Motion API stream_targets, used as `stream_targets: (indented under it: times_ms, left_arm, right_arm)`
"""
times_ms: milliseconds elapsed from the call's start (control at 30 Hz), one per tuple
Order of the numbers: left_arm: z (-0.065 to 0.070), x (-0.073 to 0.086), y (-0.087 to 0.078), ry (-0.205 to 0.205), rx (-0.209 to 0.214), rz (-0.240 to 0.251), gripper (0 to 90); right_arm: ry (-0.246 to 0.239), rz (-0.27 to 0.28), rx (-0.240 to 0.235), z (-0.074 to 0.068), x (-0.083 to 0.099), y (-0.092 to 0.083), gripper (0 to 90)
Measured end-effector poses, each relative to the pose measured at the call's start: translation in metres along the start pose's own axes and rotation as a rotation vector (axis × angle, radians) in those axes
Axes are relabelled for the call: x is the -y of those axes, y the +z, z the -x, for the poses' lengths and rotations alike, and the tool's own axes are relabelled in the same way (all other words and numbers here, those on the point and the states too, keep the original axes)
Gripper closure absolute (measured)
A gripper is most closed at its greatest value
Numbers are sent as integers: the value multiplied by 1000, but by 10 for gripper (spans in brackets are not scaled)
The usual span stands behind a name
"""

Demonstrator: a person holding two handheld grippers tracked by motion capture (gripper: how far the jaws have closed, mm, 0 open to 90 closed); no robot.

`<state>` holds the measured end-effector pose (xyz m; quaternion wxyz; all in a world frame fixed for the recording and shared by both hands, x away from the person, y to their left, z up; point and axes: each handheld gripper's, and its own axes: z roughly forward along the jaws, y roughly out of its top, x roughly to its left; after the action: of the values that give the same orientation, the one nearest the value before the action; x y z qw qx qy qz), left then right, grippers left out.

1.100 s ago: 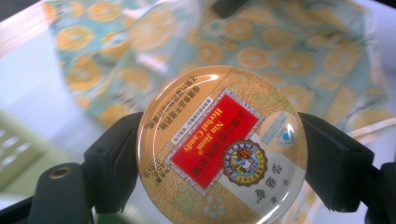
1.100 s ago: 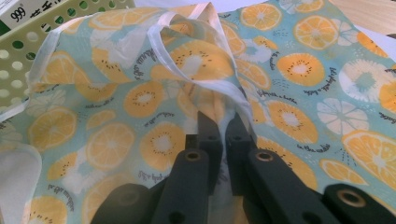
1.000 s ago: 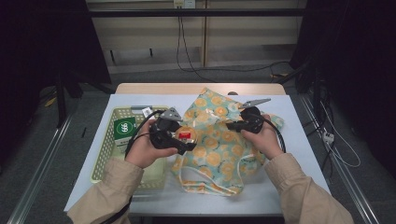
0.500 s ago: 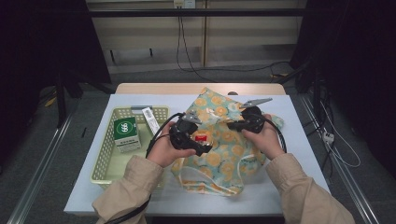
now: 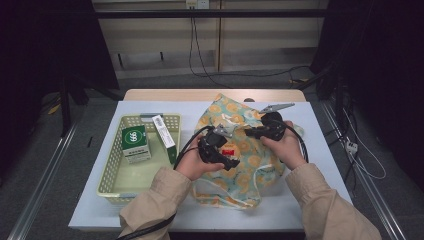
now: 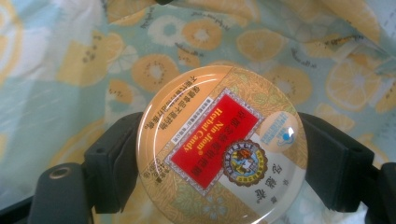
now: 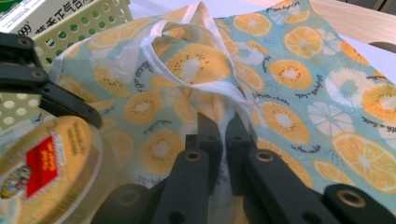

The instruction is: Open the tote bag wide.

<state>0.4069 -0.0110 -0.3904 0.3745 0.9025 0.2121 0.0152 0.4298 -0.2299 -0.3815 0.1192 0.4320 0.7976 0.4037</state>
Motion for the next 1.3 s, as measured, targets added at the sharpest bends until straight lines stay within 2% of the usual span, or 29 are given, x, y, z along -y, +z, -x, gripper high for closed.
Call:
stream_targets:
  times_ms: [167, 233, 267, 300, 500, 633, 800, 967, 1033, 1067, 1100, 1133, 1167, 1200, 1300]
  left_arm:
    - [-5, 0, 6, -7, -11, -5, 206]
    - [-9, 1, 7, -4, -21, -16, 206]
    - [-10, 1, 9, -16, -28, -6, 206]
    - [-12, 1, 9, -7, -37, -14, 206]
    - [-21, -1, 7, -26, -76, -7, 206]
    - [-27, -4, 2, -61, -103, 21, 206]
    - [-33, -11, -5, -63, -123, 39, 205]
    - [-40, -17, -10, -75, -158, 66, 206]
    - [-42, -18, -10, -87, -160, 74, 206]
    - [-42, -19, -11, -89, -182, 67, 206]
    - [-43, -19, -11, -90, -145, 78, 206]
    - [-42, -19, -11, -95, -133, 85, 206]
    - [-39, -19, -11, -92, -154, 79, 206]
    - [-38, -19, -11, -84, -121, 83, 206]
    - [-32, -17, -8, -67, -110, 81, 206]
  right_arm:
    - [0, 3, -5, 1, 0, -2, 889]
    - [2, 5, -4, 1, 0, -3, 890]
    - [4, 9, -6, 1, 0, -4, 890]
    - [4, 9, -6, 1, 0, -4, 890]
    - [-6, 11, -7, -1, 0, -8, 890]
    - [4, 19, -9, 1, 0, -12, 889]
    - [3, 26, -3, 1, -1, -18, 889]
    - [5, 37, -2, 2, -3, -23, 889]
    - [7, 41, 0, 2, -4, -24, 889]
    - [7, 42, 0, 3, -4, -25, 889]
    - [9, 42, 4, 3, -4, -25, 889]
    - [9, 42, 4, 3, -4, -25, 889]
    - [11, 43, 5, 3, -4, -25, 889]
    - [11, 42, 6, 3, -4, -25, 889]
    - [11, 38, 8, 3, -4, -24, 889]
